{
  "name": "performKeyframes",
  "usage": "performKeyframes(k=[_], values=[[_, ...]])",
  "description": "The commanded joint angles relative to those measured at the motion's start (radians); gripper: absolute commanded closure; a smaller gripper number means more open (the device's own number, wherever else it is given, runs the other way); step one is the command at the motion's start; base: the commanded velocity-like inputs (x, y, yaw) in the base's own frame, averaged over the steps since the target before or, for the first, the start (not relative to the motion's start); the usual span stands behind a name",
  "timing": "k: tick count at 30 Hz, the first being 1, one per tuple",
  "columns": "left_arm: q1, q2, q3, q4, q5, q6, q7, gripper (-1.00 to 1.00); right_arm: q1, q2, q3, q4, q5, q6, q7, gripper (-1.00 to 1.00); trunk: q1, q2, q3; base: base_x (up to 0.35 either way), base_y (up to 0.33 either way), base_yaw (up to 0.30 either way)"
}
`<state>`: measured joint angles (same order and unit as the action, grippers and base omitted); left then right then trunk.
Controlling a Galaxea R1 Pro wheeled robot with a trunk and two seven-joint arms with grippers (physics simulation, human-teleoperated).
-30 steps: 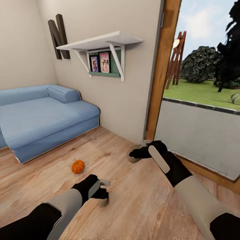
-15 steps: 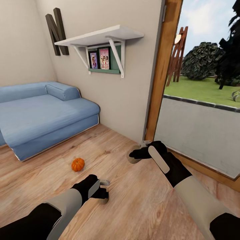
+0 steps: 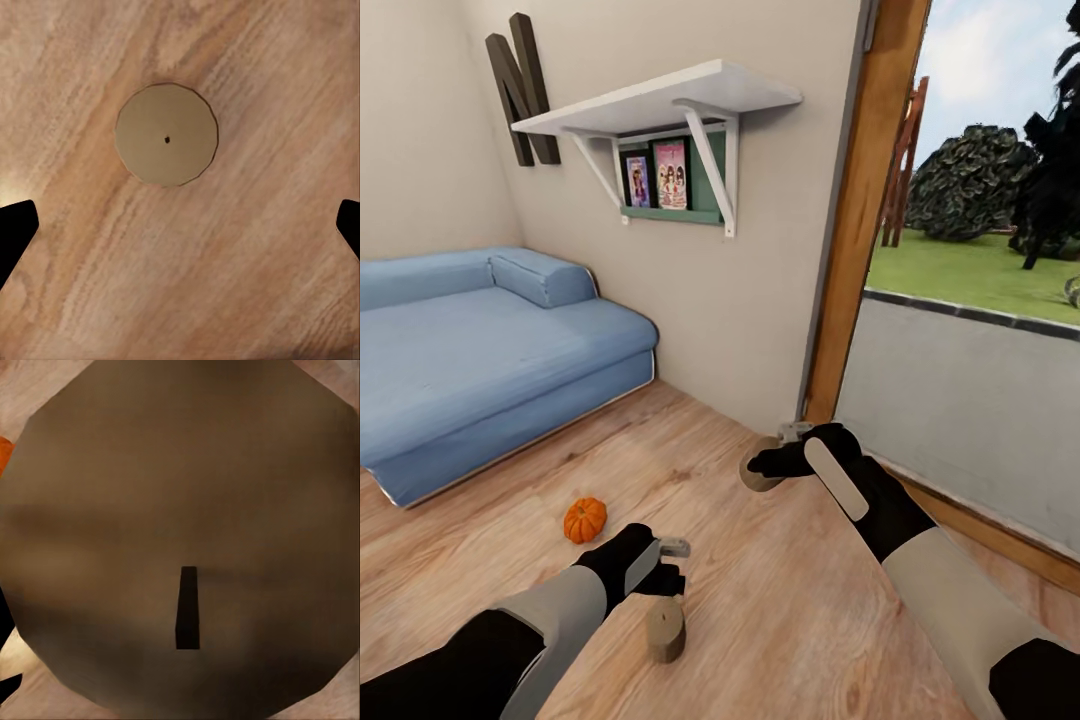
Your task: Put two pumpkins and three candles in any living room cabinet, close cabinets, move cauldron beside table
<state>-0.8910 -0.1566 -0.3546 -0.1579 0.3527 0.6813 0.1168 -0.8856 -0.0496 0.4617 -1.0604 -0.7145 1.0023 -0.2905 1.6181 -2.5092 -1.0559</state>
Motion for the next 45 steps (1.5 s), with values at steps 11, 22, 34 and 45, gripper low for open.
performKeyframes(k=[11, 22, 34, 45], values=[[0.000, -0.001, -0.006, -0.002, 0.011, 0.003, 0.007, -1.00, -0.001, -0.001, 0.003, -0.001, -0.010, 0.001, -0.010, 1.00, 0.000, 0.000, -0.001, 0.038, 0.000, 0.000], [0.000, 0.000, -0.006, -0.002, 0.011, 0.001, 0.007, -1.00, -0.001, -0.001, 0.003, -0.001, -0.010, 0.001, -0.010, 1.00, 0.005, -0.003, -0.040, 0.000, 0.000, 0.000], [0.000, 0.000, -0.004, -0.002, 0.011, 0.001, 0.008, -1.00, -0.001, -0.001, 0.003, -0.001, -0.010, 0.001, -0.010, 1.00, 0.010, -0.006, -0.086, 0.000, 0.000, 0.000], [0.000, 0.000, 0.009, -0.002, 0.011, 0.000, 0.008, -1.00, -0.001, -0.001, 0.003, -0.001, -0.010, 0.001, -0.010, 1.00, 0.015, -0.008, -0.129, 0.000, 0.000, 0.000]])
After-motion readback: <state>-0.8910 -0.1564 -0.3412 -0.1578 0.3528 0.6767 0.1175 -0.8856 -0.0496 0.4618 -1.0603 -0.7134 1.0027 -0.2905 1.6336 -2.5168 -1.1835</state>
